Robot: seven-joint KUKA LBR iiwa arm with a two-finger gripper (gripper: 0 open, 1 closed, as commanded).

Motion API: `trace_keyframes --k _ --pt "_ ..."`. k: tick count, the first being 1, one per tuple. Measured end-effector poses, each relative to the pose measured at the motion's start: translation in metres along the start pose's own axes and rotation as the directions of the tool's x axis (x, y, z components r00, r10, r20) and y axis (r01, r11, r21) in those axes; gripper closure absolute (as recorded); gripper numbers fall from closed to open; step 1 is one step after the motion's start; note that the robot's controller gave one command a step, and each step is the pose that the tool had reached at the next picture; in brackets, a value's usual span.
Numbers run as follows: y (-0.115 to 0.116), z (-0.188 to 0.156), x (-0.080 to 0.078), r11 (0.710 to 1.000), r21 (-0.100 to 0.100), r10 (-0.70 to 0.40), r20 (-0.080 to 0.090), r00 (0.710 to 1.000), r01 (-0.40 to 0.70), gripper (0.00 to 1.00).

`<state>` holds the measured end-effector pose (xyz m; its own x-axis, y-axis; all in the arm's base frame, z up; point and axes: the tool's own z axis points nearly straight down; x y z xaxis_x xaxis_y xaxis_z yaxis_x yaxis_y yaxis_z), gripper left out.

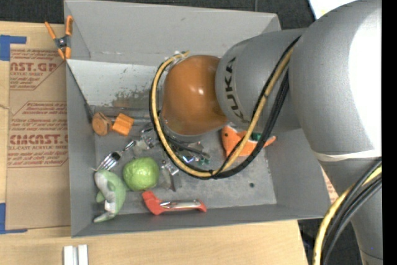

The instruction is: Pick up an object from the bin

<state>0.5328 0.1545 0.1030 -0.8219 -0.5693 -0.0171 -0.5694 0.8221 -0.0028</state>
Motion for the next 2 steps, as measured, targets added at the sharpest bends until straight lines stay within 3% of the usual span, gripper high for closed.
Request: trace_keyframes --k 1,2 --pt "0.011 0.009 0.008 0.964 0.001 0.265 -0.001 0.964 -0.265 0.0" --pt "0.003 0.03 0.015 0.897 0.007 -0.443 0.009 0.897 0.443 1.0"
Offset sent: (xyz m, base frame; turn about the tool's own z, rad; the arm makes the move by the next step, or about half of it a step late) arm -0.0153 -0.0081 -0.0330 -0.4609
